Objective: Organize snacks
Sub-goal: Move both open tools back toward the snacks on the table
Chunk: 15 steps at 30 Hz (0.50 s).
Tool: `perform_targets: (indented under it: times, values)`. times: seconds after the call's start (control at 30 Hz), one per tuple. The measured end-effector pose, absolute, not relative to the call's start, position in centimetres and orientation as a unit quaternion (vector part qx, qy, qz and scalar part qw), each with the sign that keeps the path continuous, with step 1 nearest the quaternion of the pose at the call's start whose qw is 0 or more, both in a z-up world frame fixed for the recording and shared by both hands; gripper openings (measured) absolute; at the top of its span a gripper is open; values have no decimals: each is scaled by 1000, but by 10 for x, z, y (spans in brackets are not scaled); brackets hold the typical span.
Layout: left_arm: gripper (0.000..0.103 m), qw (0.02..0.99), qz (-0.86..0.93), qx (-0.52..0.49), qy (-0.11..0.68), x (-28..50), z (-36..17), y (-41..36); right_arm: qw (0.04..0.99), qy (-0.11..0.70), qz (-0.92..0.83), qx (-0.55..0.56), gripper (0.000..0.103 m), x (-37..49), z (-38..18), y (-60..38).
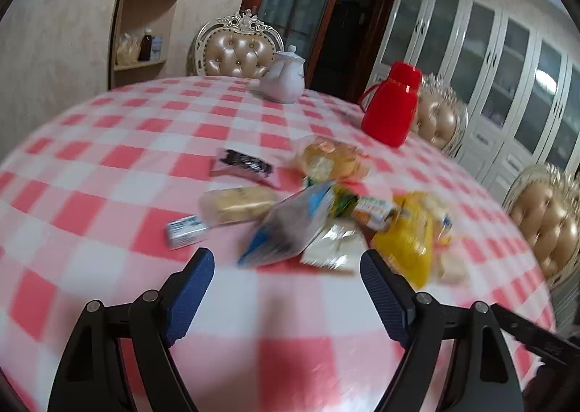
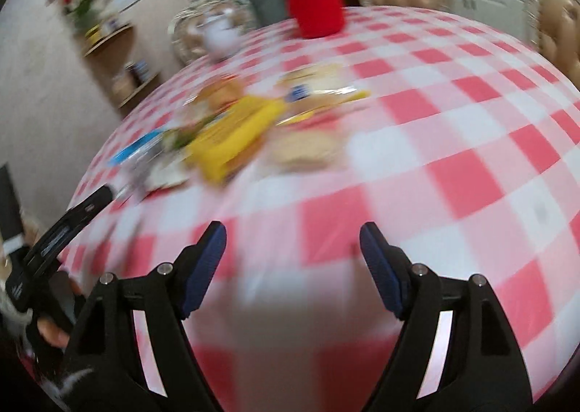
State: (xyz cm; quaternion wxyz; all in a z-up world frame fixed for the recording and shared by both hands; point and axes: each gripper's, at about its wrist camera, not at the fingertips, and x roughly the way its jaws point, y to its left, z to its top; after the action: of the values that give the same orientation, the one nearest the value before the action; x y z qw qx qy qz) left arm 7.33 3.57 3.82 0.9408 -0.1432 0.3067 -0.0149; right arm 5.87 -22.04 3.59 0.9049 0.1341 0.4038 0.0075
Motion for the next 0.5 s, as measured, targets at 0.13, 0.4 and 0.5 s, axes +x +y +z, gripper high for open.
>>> perform_targets:
  times: [0.13, 0.4, 0.5]
  values:
    - [84, 933, -50, -154, 321, 80, 33, 37, 908, 416, 24, 39, 80, 96, 36, -217]
    - [84, 919, -91, -218, 317, 78, 37, 50, 884, 437, 154, -61, 85, 161, 16, -204]
    - [84, 920, -100, -204, 320, 78, 38, 42, 871, 445, 190, -83, 89, 169, 11, -190]
